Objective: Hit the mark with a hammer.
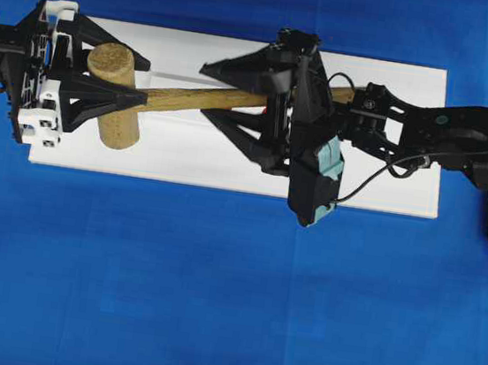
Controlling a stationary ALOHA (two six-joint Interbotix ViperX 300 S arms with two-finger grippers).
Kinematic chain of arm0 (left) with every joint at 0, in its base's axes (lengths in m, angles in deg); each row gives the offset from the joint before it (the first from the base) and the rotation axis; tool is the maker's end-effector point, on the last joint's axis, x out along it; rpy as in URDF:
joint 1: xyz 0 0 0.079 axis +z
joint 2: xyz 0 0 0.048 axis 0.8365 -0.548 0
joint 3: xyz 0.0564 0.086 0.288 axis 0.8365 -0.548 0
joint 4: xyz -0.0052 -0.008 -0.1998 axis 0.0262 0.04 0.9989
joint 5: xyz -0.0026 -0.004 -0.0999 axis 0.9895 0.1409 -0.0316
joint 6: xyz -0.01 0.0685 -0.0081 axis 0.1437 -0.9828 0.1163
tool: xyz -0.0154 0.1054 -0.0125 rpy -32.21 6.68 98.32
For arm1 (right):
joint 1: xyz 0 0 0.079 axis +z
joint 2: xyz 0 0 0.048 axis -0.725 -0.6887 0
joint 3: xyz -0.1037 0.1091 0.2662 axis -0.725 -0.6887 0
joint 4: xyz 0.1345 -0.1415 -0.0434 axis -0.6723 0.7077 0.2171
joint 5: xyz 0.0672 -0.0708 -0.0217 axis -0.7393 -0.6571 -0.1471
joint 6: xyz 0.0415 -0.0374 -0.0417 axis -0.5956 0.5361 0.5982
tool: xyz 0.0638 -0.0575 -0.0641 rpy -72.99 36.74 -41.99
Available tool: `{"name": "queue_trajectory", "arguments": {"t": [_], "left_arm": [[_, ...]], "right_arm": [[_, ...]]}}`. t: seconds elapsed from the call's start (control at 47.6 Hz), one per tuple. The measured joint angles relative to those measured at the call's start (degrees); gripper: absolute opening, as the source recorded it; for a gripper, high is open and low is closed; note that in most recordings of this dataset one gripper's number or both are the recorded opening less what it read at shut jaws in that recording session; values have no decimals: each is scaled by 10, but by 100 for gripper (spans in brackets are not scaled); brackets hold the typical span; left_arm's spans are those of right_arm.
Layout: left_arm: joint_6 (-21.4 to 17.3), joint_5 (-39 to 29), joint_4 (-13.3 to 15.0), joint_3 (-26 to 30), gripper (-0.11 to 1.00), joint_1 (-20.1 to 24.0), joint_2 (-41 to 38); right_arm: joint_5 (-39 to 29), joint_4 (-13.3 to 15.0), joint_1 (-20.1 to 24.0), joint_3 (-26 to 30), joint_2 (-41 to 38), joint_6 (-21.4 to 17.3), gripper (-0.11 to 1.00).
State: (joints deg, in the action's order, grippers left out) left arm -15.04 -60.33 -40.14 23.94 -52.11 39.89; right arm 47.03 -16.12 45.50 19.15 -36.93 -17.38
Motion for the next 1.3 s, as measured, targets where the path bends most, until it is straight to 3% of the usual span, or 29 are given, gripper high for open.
{"name": "queue_trajectory", "arguments": {"t": [0.063,0.147,0.42,0.63,1.176,1.302], "left_arm": [[-5,-9,0,-1,45,0,0],[-25,-19,0,-1,45,0,0],[-164,-57,-1,-1,45,-4,0],[-262,-72,-2,-1,45,-25,0],[-270,-73,-1,0,45,-30,0],[-270,-73,-2,-1,45,-30,0]], "right_arm": [[-12,-10,0,0,0,-4,95],[-34,-32,3,4,0,-16,92],[-109,-122,8,16,5,-73,92],[-123,-162,8,18,5,-104,93],[-124,-236,8,18,-28,-113,91],[-124,-242,7,18,-29,-113,82]]}}
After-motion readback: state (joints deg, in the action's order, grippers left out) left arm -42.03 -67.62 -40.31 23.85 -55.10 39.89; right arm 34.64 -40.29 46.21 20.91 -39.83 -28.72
